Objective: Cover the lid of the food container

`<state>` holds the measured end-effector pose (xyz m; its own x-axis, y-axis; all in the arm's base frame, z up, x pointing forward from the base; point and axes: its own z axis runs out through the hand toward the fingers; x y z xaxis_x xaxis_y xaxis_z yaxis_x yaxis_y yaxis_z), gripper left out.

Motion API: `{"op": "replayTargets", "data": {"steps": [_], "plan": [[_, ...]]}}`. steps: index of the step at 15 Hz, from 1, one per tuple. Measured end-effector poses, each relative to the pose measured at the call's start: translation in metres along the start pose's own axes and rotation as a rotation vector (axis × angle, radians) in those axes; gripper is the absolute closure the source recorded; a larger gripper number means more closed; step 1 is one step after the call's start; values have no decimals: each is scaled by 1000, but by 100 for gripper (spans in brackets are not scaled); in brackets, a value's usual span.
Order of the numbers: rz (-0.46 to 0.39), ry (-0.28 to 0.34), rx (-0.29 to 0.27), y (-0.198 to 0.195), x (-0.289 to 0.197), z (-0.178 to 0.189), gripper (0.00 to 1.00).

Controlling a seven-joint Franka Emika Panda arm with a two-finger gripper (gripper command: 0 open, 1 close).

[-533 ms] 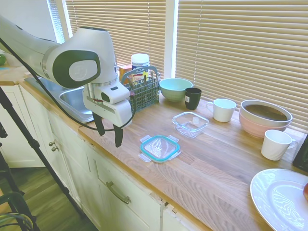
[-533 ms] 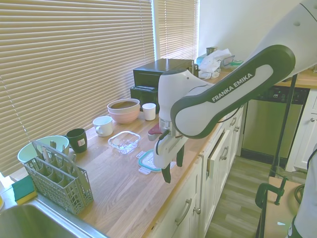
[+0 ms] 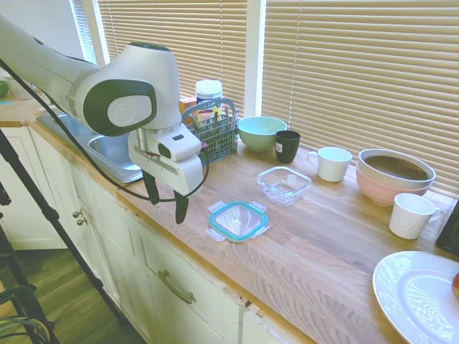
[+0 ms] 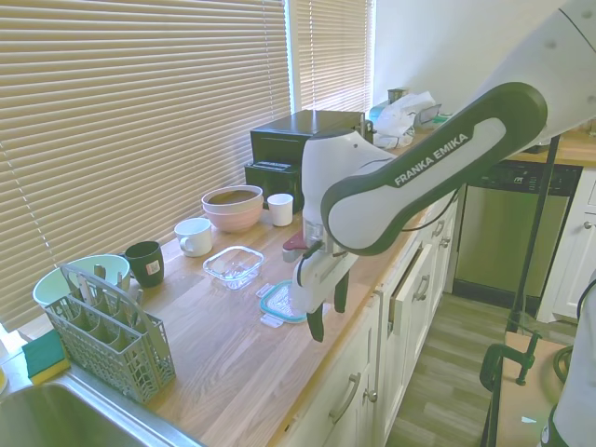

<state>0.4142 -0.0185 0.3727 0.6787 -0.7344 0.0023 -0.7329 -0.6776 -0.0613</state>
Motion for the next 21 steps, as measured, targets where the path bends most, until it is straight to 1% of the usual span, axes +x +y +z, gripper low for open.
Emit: {"op": "replayTargets", "data": {"steps": [4,8,11,14,18,21], "plan": [[8,-19,41,28,27,-5,0],[19,-20,122,63,74,-34,0],[16,-56,183,81,112,-43,0],[0,-72,222,82,145,-45,0],[-6,-126,266,71,178,-31,0],[7,-149,257,67,202,-10,0]]}}
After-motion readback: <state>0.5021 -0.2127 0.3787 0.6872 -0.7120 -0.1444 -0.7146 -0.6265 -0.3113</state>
